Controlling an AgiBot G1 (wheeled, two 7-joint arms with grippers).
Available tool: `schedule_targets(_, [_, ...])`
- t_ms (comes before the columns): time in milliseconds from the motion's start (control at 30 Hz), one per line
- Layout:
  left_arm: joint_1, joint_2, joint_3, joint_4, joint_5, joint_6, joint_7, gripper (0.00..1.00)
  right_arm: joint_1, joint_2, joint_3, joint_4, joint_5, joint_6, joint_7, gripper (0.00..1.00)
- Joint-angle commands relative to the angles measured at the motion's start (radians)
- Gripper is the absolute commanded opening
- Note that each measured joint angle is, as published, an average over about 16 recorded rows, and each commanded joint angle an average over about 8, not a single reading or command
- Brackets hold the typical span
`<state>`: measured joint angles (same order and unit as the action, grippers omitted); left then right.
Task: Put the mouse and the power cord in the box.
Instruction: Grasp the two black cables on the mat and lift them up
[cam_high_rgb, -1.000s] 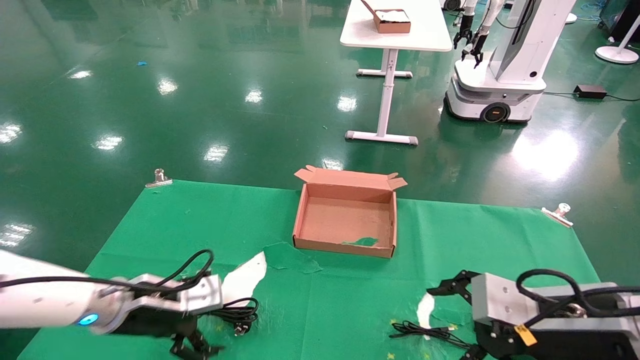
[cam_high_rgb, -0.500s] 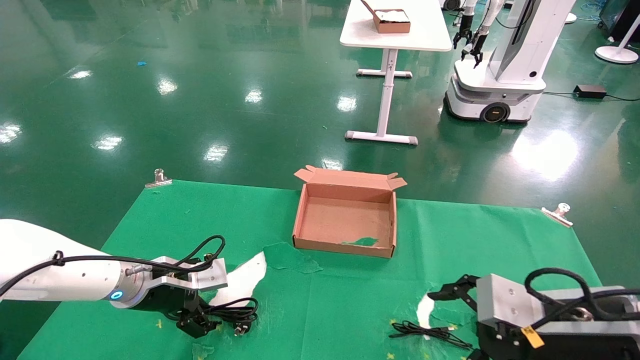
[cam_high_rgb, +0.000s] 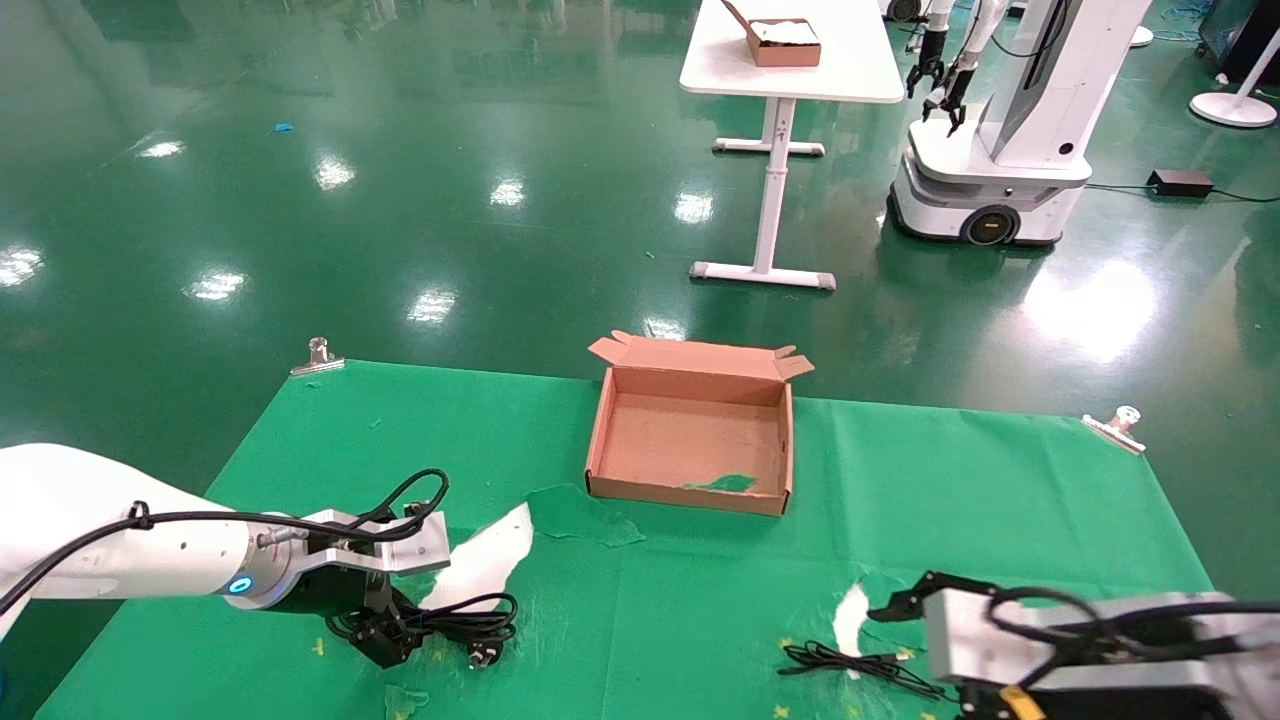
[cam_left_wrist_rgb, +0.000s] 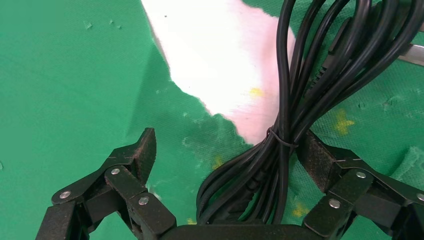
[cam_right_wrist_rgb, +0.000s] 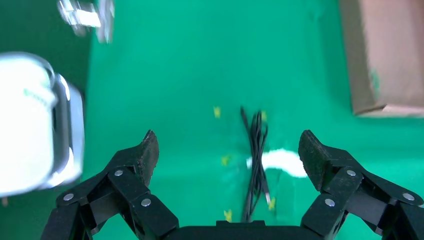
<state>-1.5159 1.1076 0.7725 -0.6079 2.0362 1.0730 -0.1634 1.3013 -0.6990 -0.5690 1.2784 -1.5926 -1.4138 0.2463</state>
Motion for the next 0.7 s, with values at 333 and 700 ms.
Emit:
schedule_targets(333, [-0.009, 0.009, -0.002, 0.033, -0.007, -0.004, 0.024, 1.00, 0.120, -0.234, -0.137, -0.279, -0.305, 0.080, -0.072, 1.00])
schedule_targets(700, [-0.014, 0.014, -0.003, 0.049, -0.010, -0.007, 0.035, 0.25, 0.197, -0.403, -0.185, -0.636, -0.388, 0.179, -0.196, 0.62])
